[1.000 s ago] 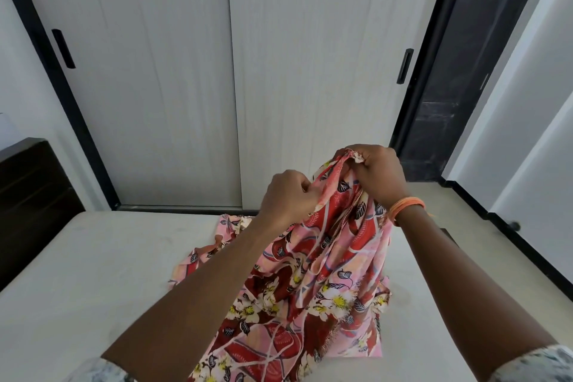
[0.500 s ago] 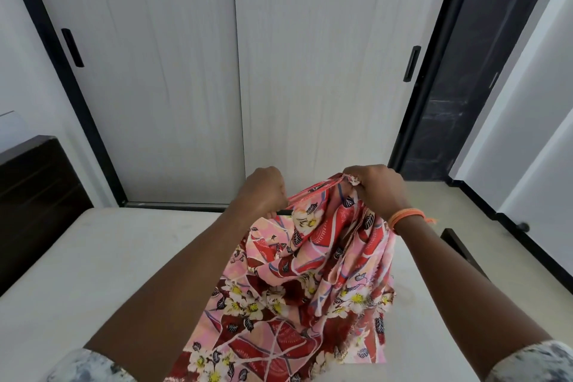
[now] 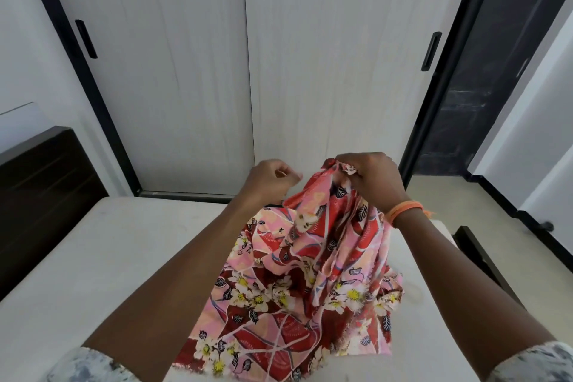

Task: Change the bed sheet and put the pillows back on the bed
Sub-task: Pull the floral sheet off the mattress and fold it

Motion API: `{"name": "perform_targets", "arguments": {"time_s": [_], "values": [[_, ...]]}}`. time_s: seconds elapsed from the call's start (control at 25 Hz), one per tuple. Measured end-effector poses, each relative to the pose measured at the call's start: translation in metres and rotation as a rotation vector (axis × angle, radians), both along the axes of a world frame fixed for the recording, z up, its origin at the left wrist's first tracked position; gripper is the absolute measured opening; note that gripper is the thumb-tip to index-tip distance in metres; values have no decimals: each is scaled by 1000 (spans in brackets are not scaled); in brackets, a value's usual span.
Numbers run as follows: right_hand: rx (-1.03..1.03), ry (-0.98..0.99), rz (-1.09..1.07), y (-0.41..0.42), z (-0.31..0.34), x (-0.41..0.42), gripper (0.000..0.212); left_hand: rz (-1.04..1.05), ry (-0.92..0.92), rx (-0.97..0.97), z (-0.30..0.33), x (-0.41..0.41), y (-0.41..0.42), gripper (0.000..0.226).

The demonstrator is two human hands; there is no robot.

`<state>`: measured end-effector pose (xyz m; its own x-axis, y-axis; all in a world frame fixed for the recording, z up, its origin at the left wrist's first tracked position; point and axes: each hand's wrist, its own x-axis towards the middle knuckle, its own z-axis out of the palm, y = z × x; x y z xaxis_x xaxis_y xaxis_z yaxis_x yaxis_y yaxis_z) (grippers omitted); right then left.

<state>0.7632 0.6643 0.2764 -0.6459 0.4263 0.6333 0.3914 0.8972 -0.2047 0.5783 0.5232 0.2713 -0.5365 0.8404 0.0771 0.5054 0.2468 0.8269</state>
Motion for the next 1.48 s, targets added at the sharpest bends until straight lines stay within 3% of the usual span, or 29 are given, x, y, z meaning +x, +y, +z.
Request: {"name": "perform_targets", "arguments": {"time_s": [0.08, 0.24, 0.4, 0.72, 1.0, 1.08, 1.16, 1.24, 1.32, 1.4, 1.48], "values": [[-15, 6, -20, 3, 3, -3, 36, -71, -34, -72, -2, 7, 6, 34], [-80, -12, -76, 15, 0, 1, 38, -38, -153, -8, 0, 10, 7, 44], [-105, -24, -84, 20, -2, 0, 36, -58, -40, -17, 0, 11, 6, 29], [-162, -15, -58, 27, 5, -6, 32, -101, 104, -56, -6, 17, 14, 24], [-238, -52, -75, 50, -3, -7, 31, -49, -81, -31, -10, -6, 26, 11], [-270, -148, -59, 62, -10, -10, 24, -3, -2, -58, -2, -22, 30, 9], [-314, -204, -28, 74, -11, -20, 15, 80, 289, -98, 7, -42, 41, 16], [-388, -195, -33, 91, -3, -34, 33, 233, 465, -87, 19, -67, 52, 19], [-435, -173, -83, 117, 14, -45, 53, 343, 521, -95, 34, -97, 57, 15], [-453, -22, -195, 150, 37, -44, 44, 432, 537, -165, 43, -127, 47, 22], [-476, 154, -337, 179, 51, -25, 39, 481, 506, -266, 35, -151, 24, 45]]}}
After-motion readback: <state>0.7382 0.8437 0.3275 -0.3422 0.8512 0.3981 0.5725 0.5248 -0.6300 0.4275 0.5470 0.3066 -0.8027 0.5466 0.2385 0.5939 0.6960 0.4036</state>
